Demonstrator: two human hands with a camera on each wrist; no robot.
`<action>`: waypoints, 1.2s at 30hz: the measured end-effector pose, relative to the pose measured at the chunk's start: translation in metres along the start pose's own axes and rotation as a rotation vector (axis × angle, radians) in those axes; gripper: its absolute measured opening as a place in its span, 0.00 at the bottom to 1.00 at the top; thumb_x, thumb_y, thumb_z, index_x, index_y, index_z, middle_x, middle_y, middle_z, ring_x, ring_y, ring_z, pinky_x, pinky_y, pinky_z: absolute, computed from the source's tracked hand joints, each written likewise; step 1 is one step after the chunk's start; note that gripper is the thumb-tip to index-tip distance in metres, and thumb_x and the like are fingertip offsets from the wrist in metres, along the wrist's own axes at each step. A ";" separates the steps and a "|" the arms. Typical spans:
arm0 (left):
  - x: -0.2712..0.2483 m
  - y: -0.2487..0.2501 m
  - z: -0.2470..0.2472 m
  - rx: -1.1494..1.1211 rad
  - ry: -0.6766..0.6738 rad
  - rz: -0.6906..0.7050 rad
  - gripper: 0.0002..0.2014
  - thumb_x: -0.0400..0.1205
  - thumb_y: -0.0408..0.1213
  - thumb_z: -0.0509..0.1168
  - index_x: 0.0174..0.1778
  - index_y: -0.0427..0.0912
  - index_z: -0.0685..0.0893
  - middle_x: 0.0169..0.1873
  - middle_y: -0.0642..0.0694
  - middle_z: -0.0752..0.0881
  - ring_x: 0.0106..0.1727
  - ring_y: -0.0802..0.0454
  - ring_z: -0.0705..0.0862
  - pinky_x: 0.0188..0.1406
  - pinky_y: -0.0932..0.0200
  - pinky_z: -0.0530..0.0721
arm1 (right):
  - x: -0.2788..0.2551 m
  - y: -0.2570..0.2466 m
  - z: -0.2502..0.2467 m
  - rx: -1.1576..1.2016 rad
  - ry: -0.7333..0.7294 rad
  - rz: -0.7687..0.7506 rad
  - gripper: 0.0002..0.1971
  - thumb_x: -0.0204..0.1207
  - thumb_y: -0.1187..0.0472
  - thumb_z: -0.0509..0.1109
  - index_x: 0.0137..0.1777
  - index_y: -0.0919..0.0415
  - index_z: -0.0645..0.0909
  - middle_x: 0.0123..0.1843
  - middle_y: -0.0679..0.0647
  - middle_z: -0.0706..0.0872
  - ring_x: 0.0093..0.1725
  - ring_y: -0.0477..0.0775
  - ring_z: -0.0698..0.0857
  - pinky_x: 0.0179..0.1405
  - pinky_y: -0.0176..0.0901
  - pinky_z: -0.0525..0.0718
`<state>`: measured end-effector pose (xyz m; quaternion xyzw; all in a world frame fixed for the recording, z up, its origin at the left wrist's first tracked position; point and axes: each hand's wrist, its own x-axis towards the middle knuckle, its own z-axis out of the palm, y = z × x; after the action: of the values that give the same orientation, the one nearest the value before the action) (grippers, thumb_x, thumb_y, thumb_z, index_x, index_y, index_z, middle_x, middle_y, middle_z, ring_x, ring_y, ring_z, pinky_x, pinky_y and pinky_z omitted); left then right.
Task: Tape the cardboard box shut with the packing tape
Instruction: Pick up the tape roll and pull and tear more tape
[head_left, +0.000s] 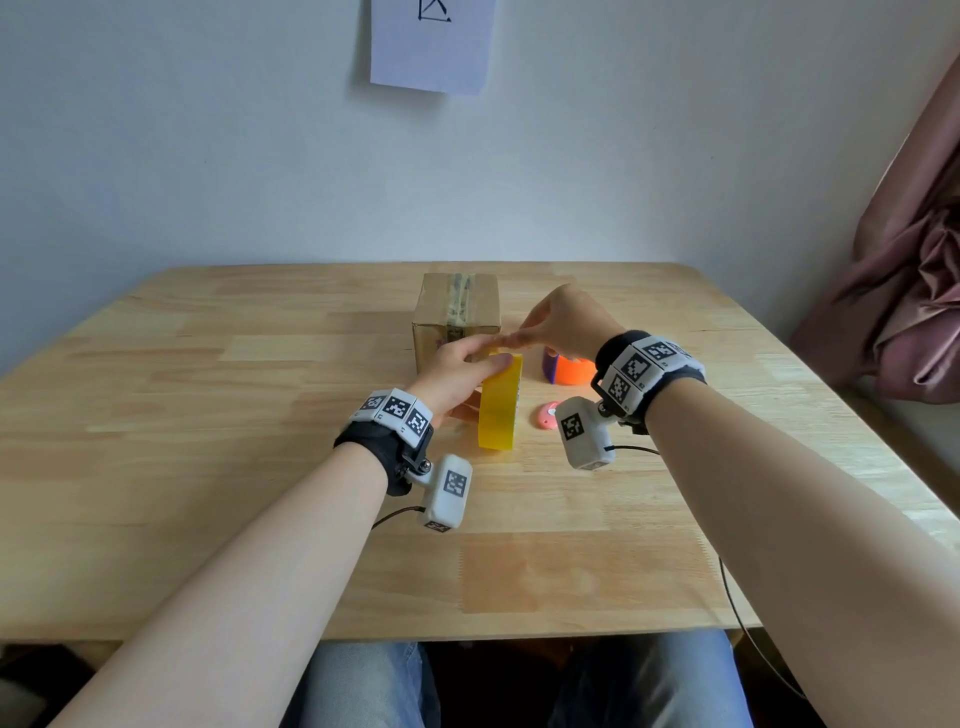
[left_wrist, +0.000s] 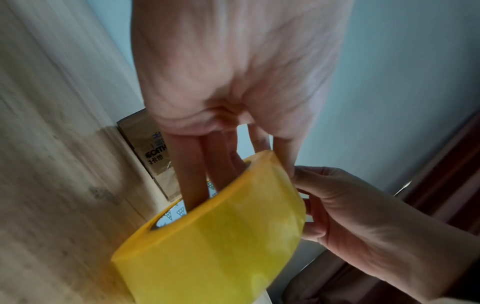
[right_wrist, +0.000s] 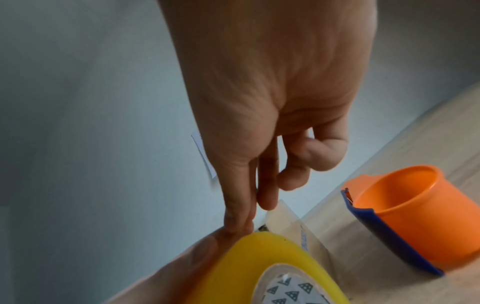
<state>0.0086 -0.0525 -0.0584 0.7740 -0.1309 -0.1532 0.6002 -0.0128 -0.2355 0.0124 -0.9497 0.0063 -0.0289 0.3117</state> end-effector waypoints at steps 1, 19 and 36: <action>0.000 0.000 0.000 -0.005 -0.002 -0.002 0.22 0.85 0.51 0.73 0.75 0.59 0.83 0.67 0.44 0.89 0.57 0.46 0.90 0.46 0.49 0.91 | 0.000 -0.001 0.000 0.001 0.000 -0.012 0.12 0.72 0.48 0.83 0.47 0.57 0.93 0.32 0.48 0.88 0.30 0.42 0.82 0.27 0.34 0.75; -0.009 0.004 0.013 0.012 0.084 -0.038 0.14 0.76 0.59 0.75 0.58 0.65 0.89 0.64 0.47 0.89 0.64 0.38 0.89 0.67 0.34 0.87 | -0.009 -0.023 -0.007 -0.217 0.042 -0.122 0.09 0.75 0.51 0.81 0.41 0.54 0.87 0.32 0.44 0.81 0.30 0.43 0.79 0.33 0.39 0.76; 0.001 0.002 0.000 -0.074 0.171 0.093 0.16 0.88 0.50 0.68 0.67 0.48 0.91 0.63 0.47 0.92 0.66 0.42 0.89 0.58 0.46 0.91 | -0.002 -0.006 0.002 0.049 -0.039 -0.154 0.07 0.80 0.54 0.78 0.44 0.56 0.88 0.40 0.51 0.94 0.37 0.47 0.94 0.45 0.51 0.95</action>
<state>0.0092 -0.0536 -0.0566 0.7548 -0.1093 -0.0631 0.6437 -0.0149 -0.2298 0.0143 -0.9400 -0.0733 -0.0344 0.3316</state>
